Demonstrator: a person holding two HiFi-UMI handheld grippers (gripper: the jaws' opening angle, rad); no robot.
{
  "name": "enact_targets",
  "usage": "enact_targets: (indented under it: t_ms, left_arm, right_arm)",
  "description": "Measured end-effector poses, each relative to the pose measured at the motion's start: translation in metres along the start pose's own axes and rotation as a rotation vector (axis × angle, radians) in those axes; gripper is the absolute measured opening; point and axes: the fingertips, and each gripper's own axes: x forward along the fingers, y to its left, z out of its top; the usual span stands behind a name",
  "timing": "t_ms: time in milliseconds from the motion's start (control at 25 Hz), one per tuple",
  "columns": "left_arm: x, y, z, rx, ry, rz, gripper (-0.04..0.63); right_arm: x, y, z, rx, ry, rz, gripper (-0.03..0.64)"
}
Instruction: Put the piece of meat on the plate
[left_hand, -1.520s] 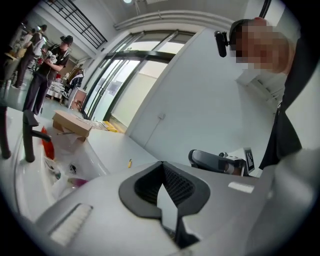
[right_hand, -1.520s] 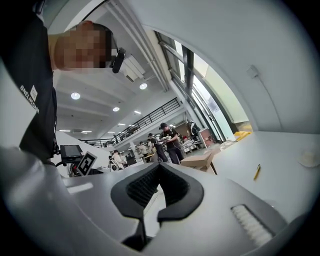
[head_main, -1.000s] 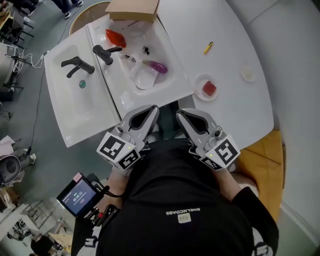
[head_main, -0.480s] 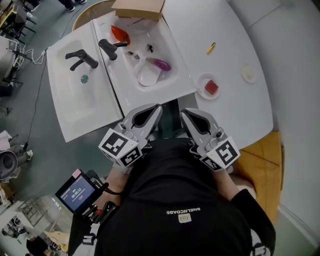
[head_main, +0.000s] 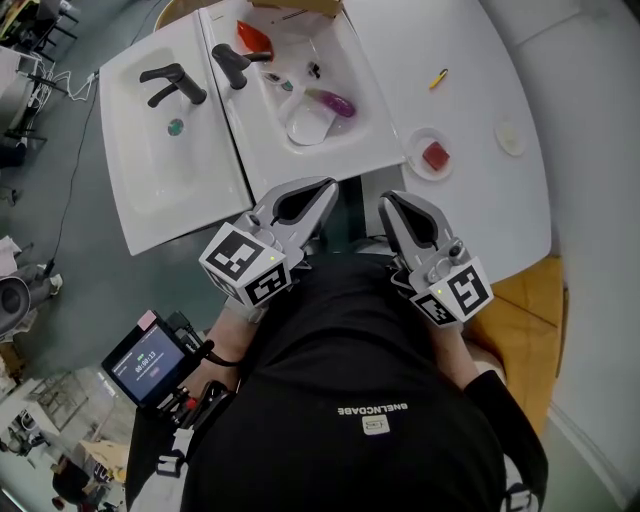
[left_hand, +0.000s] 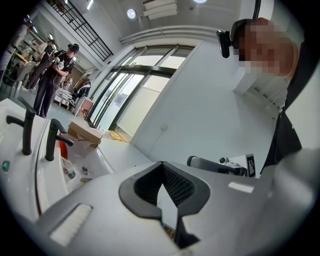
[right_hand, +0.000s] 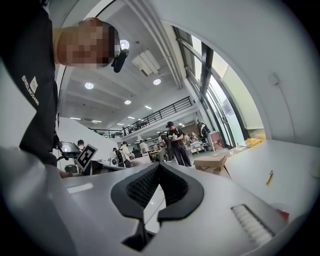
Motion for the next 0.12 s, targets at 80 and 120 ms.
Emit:
enact_targets:
  t_ms: [80, 120]
  left_arm:
    - [-0.0010, 0.0020, -0.0007, -0.004, 0.000, -0.001, 0.020]
    - [-0.0015, 0.0029, -0.0009, -0.006, 0.000, -0.001, 0.020]
  right_arm:
    - [0.0008, 0.0000, -0.0013, 0.003, 0.000, -0.004, 0.005]
    - [0.0014, 0.0000, -0.0017, 0.005, 0.000, -0.005, 0.005]
